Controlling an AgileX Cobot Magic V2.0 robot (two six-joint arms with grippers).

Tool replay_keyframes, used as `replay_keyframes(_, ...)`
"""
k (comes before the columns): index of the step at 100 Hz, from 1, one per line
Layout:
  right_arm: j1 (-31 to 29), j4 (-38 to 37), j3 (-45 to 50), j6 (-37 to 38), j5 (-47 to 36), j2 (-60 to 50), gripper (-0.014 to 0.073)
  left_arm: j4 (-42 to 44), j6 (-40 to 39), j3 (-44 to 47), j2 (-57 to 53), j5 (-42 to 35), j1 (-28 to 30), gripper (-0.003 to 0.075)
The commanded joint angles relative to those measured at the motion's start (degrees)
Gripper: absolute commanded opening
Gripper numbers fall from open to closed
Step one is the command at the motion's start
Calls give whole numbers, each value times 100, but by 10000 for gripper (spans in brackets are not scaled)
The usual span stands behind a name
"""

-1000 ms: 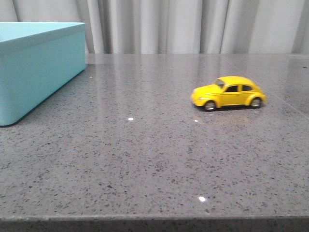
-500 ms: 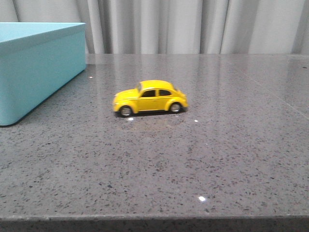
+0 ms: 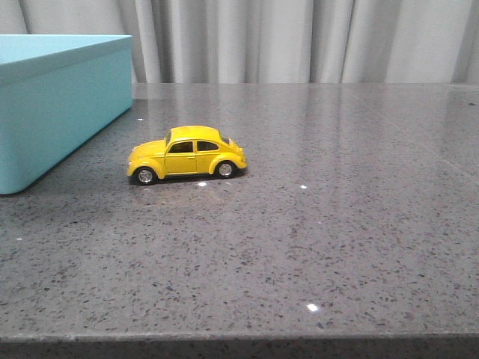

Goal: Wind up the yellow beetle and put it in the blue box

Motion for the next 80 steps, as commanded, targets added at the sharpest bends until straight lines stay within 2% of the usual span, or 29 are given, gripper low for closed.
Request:
replay_keyframes(1, 3, -1, -109, -62, -430, -13, 527, -46, 542, -682, 472, 220, -304, 556)
replay_keyframes(19, 3, 5, -109, -62, -391, -13, 527, -128, 1469, -1805, 1640, 1739, -625, 556)
replay_keyframes(33, 3, 10, -109, -62, -392, -13, 527, -658, 2226, -2438, 2397, 2433, -704, 556)
replay_keyframes(52, 3, 9, -109, -62, -397, -13, 527, -1091, 2547, -2852, 3104, 2740, -704, 556)
replay_keyframes(80, 3, 9, -109, -62, -456, -13, 527, -1098, 2637, -2878, 3643, 2845, -704, 556)
